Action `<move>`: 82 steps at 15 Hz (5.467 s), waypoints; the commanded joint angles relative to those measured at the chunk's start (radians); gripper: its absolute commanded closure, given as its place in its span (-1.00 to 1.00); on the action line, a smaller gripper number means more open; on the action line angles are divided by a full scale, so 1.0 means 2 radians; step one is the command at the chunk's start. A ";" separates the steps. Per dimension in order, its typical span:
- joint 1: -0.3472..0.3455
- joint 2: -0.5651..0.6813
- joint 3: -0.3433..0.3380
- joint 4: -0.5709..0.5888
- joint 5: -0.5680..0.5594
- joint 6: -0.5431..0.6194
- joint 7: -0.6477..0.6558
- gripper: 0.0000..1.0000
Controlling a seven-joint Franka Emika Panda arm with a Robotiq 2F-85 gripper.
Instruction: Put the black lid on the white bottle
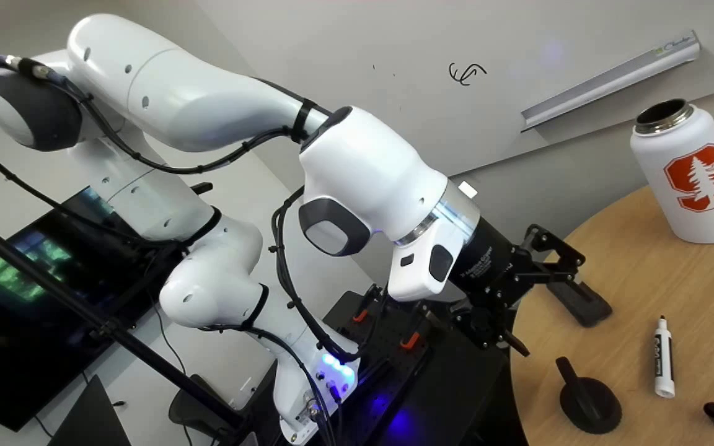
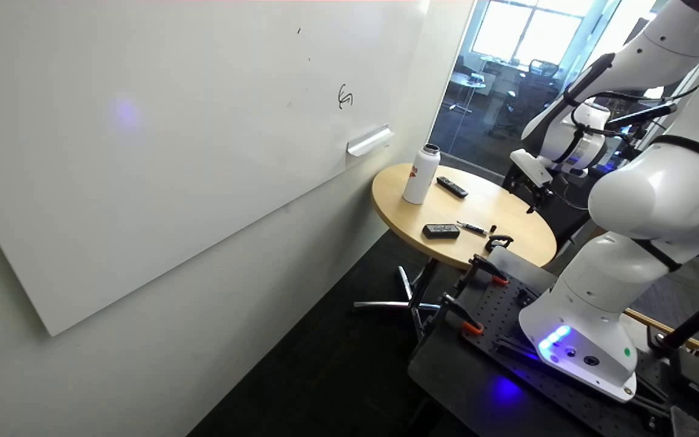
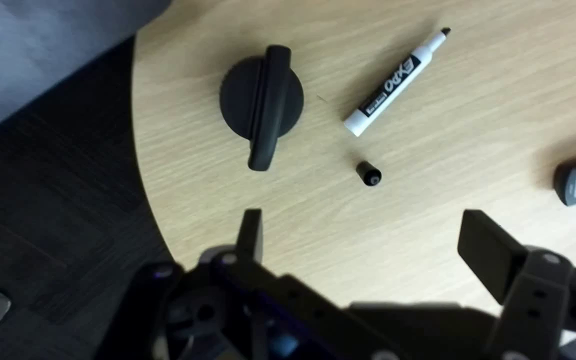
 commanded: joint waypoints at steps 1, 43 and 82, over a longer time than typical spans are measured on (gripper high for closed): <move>0.026 0.054 -0.005 -0.019 0.000 0.126 0.053 -1.00; 0.047 0.218 0.036 0.061 0.100 0.080 0.004 0.91; 0.169 0.036 -0.019 0.299 -0.055 -0.319 0.012 0.78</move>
